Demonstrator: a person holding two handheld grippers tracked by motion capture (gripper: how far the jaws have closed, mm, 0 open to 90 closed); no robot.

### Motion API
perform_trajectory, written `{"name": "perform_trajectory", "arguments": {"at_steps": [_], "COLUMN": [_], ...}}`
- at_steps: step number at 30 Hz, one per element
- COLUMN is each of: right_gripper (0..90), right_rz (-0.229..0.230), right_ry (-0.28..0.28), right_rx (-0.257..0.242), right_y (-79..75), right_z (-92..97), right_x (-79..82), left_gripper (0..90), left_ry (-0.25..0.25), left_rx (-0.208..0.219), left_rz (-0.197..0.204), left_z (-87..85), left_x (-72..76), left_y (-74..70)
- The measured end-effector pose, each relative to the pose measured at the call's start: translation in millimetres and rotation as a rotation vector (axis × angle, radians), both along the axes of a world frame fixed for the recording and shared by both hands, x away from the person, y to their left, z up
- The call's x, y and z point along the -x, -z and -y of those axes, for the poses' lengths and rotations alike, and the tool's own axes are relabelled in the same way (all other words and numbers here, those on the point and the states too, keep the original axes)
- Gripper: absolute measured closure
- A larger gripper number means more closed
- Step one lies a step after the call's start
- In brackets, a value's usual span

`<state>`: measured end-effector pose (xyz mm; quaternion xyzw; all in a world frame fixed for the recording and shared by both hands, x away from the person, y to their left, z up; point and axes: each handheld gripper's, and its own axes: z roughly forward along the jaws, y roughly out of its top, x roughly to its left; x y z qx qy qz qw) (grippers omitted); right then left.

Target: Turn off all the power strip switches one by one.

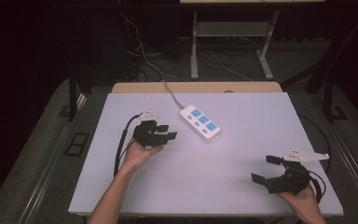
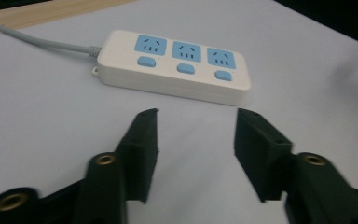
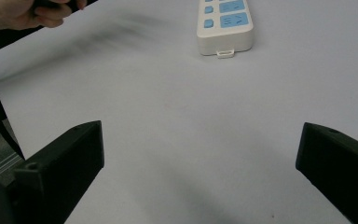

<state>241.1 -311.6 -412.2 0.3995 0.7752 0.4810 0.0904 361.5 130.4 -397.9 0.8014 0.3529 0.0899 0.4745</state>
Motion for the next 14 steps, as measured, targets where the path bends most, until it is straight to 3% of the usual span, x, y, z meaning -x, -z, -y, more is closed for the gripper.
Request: {"name": "perform_trajectory", "arguments": {"at_steps": [4,9,14], "right_gripper": [0.8,0.8,0.8], "right_rz": [-0.002,-0.003,-0.004], "right_ry": [0.001,0.003,0.002], "right_rx": [0.001,0.0,0.002], "right_y": [0.3,0.3,0.5], "right_z": [-0.5,-1.1,-2.3], "right_x": [0.4,1.0,1.2], "left_gripper": [19.3,0.0,0.0], "left_ry": [-0.005,-0.01,0.007], "left_rx": [0.011,-0.003,0.014], "left_rz": [0.009,-0.003,0.014], "left_z": [-13.0,-24.3,-28.7], "left_x": [23.6,54.0,70.9], "left_y": [0.3,4.4,4.5]}}
